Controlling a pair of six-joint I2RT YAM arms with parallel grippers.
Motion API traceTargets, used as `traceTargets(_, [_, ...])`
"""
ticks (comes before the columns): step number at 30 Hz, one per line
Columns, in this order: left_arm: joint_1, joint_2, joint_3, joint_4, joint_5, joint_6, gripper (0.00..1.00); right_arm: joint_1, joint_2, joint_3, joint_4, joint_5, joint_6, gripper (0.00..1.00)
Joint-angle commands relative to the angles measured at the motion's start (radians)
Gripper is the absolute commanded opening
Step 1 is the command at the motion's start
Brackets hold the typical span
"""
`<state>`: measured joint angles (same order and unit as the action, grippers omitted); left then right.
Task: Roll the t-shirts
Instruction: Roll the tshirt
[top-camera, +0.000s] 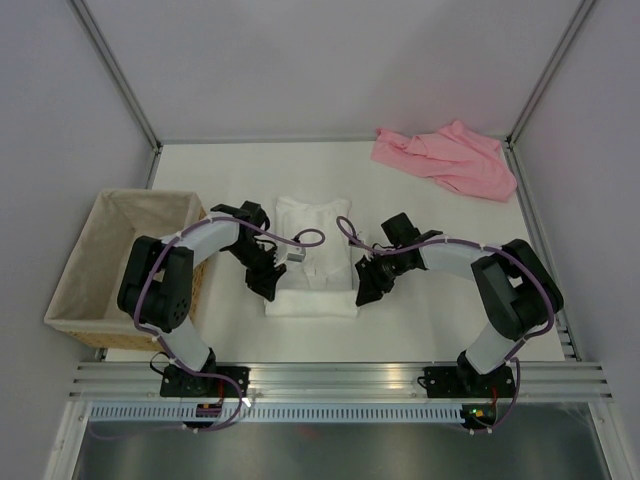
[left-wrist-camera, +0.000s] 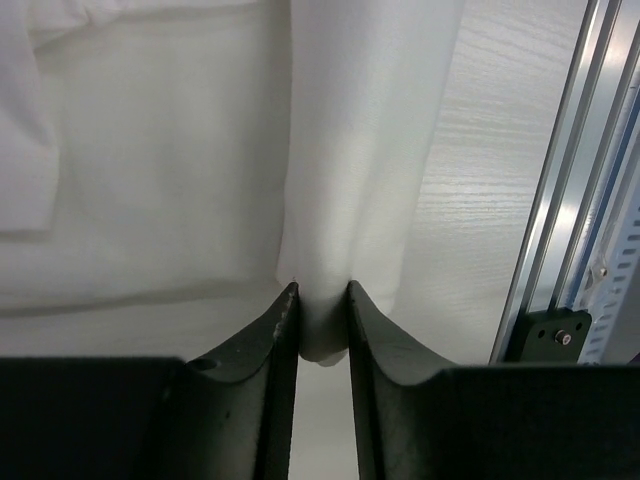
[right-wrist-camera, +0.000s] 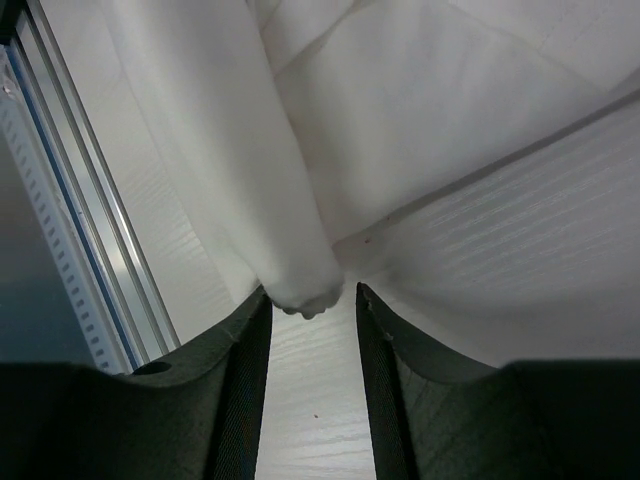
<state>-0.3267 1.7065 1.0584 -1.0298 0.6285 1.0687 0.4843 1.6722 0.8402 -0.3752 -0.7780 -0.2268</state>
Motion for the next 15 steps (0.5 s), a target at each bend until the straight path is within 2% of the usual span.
traceTargets(1, [0.003, 0.004, 0.020, 0.014, -0.001, -0.038, 0.29, 0.000, -0.008, -0.003, 0.036, -0.064, 0.037, 0.46])
traceTargets(2, [0.002, 0.010, 0.025, 0.016, -0.003, -0.050, 0.23, 0.000, -0.012, -0.007, 0.045, -0.067, 0.043, 0.46])
traceTargets(3, [0.002, 0.034, 0.034, 0.020, -0.006, -0.067, 0.13, 0.000, -0.017, -0.012, 0.050, -0.066, 0.052, 0.47])
traceTargets(4, [0.002, 0.044, 0.046, 0.025, -0.010, -0.099, 0.08, -0.001, -0.028, -0.019, 0.070, -0.067, 0.064, 0.46])
traceTargets(6, [0.005, 0.056, 0.055, 0.036, -0.019, -0.118, 0.06, -0.007, -0.029, -0.020, 0.062, -0.046, 0.083, 0.47])
traceTargets(8, [0.006, 0.068, 0.060, 0.051, -0.035, -0.131, 0.05, -0.010, -0.035, 0.013, -0.016, -0.011, 0.049, 0.47])
traceTargets(11, [0.018, 0.077, 0.075, 0.053, -0.035, -0.139, 0.02, -0.019, -0.150, -0.001, -0.018, 0.067, -0.001, 0.48])
traceTargets(12, [0.018, 0.081, 0.084, 0.050, -0.023, -0.138, 0.02, -0.018, -0.255, -0.018, 0.002, 0.088, -0.035, 0.50])
traceTargets(13, [0.020, 0.082, 0.089, 0.037, -0.013, -0.136, 0.02, -0.015, -0.311, -0.057, 0.051, 0.126, -0.066, 0.57])
traceTargets(14, [0.020, 0.085, 0.094, 0.033, -0.004, -0.138, 0.02, 0.012, -0.365, -0.079, 0.079, 0.170, -0.097, 0.74])
traceTargets(15, [0.020, 0.090, 0.098, 0.028, 0.011, -0.141, 0.02, 0.042, -0.458, -0.129, 0.108, 0.309, -0.171, 0.76])
